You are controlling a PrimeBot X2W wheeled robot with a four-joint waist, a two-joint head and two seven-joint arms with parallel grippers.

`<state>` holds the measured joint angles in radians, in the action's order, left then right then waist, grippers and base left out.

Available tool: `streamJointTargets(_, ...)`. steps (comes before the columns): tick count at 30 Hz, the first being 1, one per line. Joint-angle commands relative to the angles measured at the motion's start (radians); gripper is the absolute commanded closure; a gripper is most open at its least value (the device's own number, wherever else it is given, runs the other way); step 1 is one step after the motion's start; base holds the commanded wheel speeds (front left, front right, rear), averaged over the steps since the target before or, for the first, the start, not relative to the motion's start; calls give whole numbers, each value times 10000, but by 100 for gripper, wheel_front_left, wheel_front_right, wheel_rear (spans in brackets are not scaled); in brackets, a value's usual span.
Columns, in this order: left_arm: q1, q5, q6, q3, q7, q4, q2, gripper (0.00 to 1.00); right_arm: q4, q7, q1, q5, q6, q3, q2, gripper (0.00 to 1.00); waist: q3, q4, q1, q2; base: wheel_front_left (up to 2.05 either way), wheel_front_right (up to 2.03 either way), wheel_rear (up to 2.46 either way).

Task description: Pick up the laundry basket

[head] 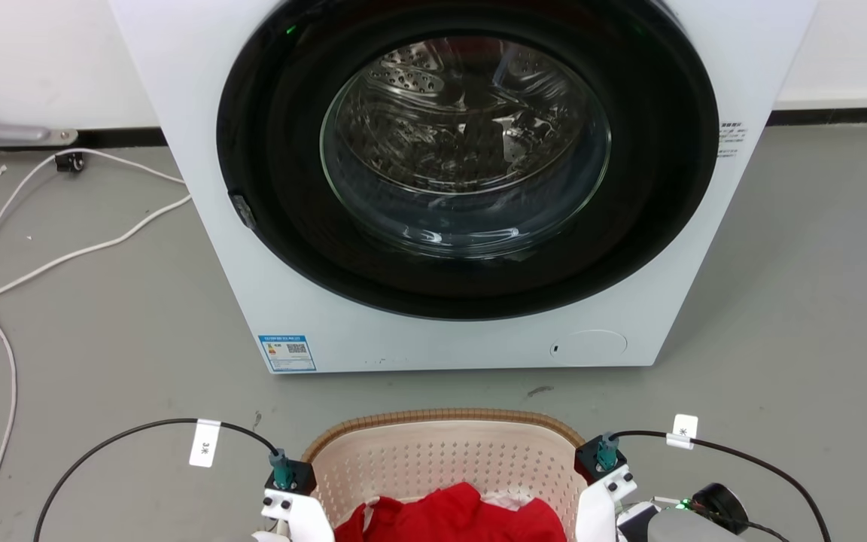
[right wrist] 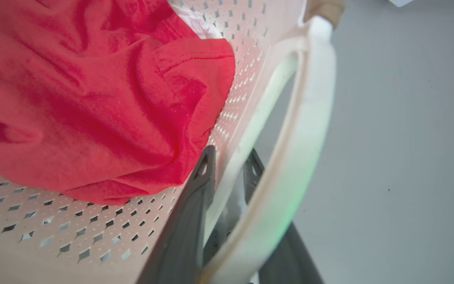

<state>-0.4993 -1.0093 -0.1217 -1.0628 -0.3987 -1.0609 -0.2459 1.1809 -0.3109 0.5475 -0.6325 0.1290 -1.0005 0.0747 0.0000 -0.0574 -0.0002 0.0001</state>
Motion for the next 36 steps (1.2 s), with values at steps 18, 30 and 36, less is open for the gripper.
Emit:
streamJointTargets(18, -36, -955, -161, -1145, -317, 162, 37, 100, -388, -343, 126, -1602, 32, -1690, 290, 100, -453, -60, 2, -1, 0, 0, 0)
streamJointTargets(30, -157, -1330, -161, -1595, -84, 83, 49, 100, -272, -213, 276, -2218, 33, -2378, 296, 100, -485, -82, 2, -1, 0, 0, 0)
streamJointTargets(36, -224, -1480, -161, -1772, -17, 72, 47, 100, -217, -151, 298, -2384, 33, -2566, 319, 100, -477, -75, 2, -1, 0, 0, 0)
